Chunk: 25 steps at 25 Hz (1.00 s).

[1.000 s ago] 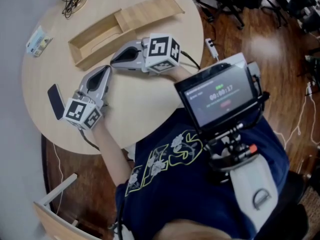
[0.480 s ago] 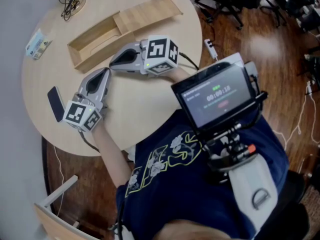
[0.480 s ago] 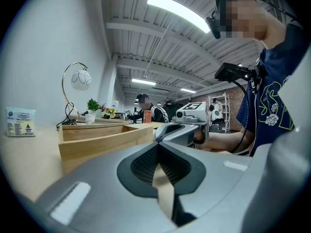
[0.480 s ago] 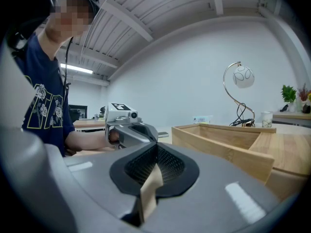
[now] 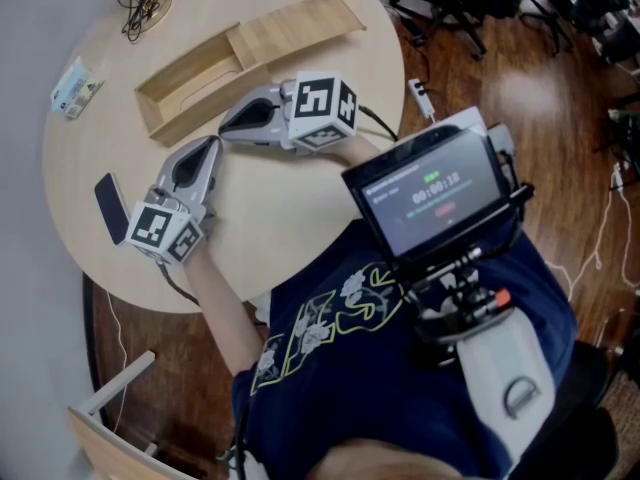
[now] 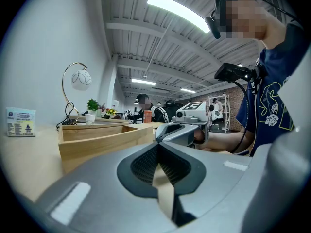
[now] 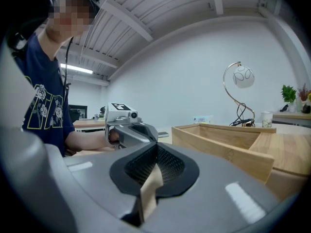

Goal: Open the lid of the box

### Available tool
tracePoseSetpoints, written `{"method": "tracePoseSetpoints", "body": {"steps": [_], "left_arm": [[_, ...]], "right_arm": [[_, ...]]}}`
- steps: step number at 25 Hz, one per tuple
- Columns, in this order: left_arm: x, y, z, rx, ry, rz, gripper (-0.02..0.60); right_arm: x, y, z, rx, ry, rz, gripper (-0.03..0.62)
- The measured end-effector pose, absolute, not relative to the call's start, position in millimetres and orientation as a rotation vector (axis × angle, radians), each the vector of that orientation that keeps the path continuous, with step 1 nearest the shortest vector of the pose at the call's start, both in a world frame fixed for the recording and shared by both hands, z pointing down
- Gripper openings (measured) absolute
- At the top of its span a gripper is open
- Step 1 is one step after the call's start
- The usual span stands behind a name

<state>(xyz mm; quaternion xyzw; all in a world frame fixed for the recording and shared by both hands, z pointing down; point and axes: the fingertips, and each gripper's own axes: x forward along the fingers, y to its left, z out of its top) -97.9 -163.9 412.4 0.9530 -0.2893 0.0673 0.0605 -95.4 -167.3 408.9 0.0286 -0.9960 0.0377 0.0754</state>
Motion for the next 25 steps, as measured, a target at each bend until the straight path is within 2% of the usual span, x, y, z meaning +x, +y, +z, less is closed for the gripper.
{"method": "tracePoseSetpoints", "body": {"steps": [25], "left_arm": [[-92, -157, 409, 2.892, -0.838, 0.215, 0.003]], "right_arm": [[-92, -164, 407, 0.040, -2.991, 0.105, 0.012]]}}
